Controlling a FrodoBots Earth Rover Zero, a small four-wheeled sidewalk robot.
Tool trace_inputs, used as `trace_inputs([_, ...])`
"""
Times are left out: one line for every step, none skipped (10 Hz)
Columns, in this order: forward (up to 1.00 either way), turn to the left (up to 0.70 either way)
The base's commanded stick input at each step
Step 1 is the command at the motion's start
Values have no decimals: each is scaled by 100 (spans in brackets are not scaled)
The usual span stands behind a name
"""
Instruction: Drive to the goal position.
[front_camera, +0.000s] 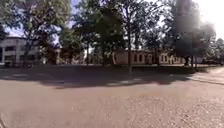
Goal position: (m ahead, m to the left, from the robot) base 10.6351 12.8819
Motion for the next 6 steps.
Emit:
trace_inputs([60,15])
trace_inputs([60,15])
trace_inputs([60,15])
trace_inputs([60,15])
trace_inputs([60,15])
trace_inputs([60,15])
